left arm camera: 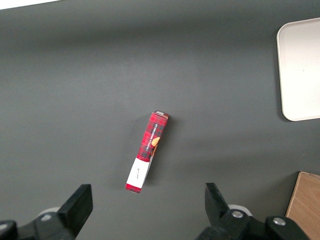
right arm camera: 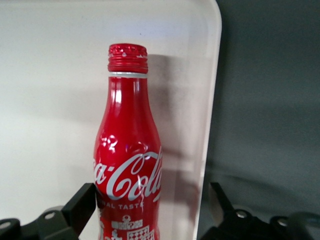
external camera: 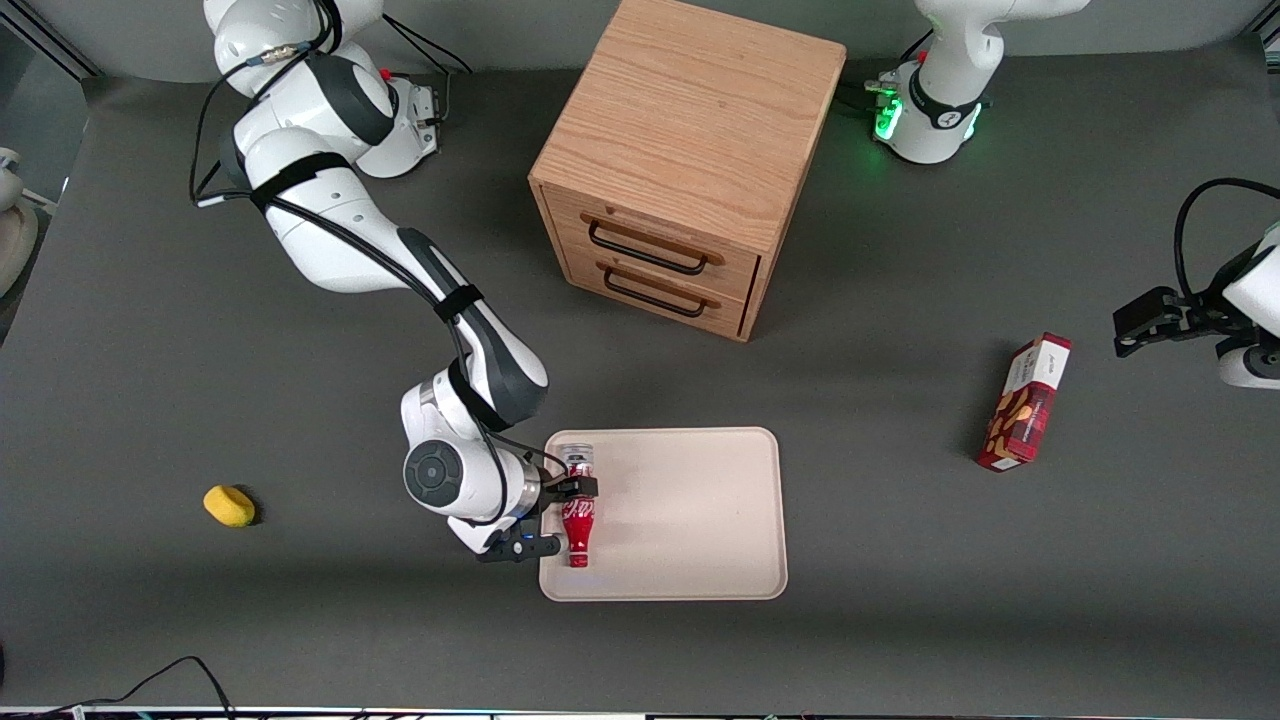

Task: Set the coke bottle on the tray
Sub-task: 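Open the right gripper to release the bottle on the tray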

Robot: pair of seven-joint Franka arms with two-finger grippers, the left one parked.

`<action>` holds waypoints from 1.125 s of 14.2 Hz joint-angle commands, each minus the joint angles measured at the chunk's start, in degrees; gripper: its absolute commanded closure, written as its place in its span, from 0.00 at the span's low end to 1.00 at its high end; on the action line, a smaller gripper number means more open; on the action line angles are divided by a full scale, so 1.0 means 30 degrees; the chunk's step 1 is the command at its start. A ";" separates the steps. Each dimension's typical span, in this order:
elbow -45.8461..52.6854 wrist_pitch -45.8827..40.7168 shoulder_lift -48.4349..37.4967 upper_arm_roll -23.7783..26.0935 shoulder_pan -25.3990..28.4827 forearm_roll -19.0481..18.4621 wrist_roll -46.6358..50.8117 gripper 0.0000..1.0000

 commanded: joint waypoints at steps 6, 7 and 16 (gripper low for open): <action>0.0227 0.0161 -0.0086 -0.0172 0.0180 0.0282 0.0132 0.00; 0.0227 0.0161 -0.0115 -0.0172 0.0180 0.0282 0.0133 0.00; 0.0197 0.0045 -0.0552 -0.0143 0.0210 0.0370 0.0162 0.00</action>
